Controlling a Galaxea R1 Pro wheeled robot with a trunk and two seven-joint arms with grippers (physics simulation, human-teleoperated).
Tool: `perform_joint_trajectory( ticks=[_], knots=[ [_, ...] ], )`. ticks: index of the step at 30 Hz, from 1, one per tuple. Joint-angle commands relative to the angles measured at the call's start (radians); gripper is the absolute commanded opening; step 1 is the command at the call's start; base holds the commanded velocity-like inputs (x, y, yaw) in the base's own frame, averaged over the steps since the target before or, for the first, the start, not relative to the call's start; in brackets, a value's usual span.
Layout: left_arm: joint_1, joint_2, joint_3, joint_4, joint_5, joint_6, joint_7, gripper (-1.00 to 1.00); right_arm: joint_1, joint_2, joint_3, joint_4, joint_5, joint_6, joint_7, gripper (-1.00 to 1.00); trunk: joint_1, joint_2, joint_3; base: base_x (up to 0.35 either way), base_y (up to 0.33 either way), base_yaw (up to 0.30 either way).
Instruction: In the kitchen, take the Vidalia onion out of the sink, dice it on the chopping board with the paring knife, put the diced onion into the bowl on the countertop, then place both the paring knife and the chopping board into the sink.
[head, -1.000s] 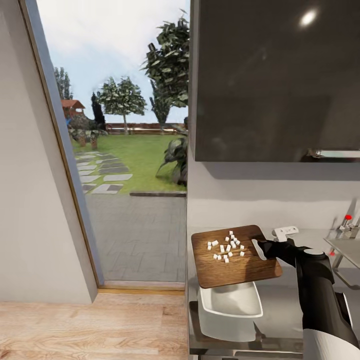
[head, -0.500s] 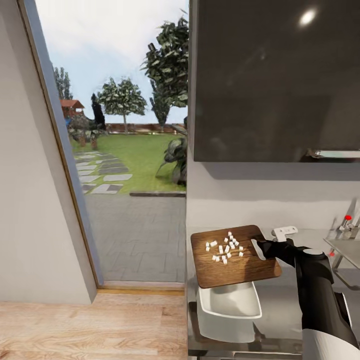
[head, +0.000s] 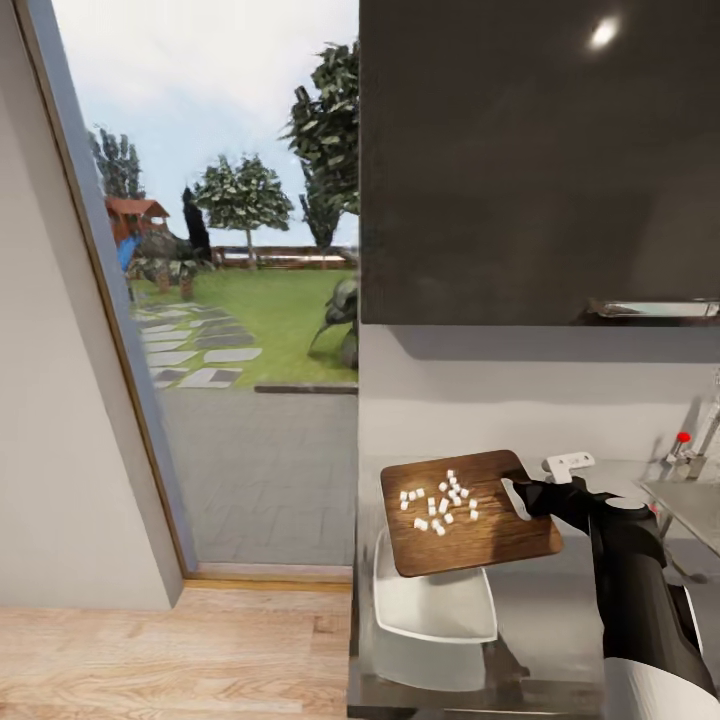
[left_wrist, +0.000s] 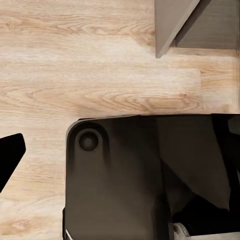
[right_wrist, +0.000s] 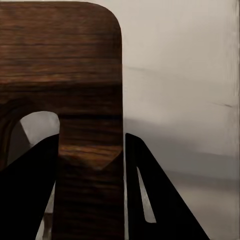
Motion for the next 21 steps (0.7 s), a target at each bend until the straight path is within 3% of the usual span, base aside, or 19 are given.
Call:
perform_joint_trajectory(
  ticks=[1,9,21],
  knots=[
    [0.001,0.0,-0.004,-0.001,0.006,-0.001,-0.002,1.0,-0.001,0.001,-0.002,-0.001,0.009,0.001,0.01,-1.0,0.0,-0.001,0.0,0.0,-0.307,0.0],
    [0.001,0.001,-0.004,-0.001,0.006,-0.001,-0.001,1.0,-0.001,0.002,-0.001,-0.001,0.009,0.0,0.01,-1.0,0.0,-0.001,0.0,0.0,-0.303,0.0],
    [0.001,0.001,-0.004,-0.001,0.006,-0.001,-0.002,1.0,-0.001,0.0,0.006,-0.002,0.015,-0.002,0.006,-1.0,0.0,-0.001,0.0,0.0,-0.056,0.0]
  ],
)
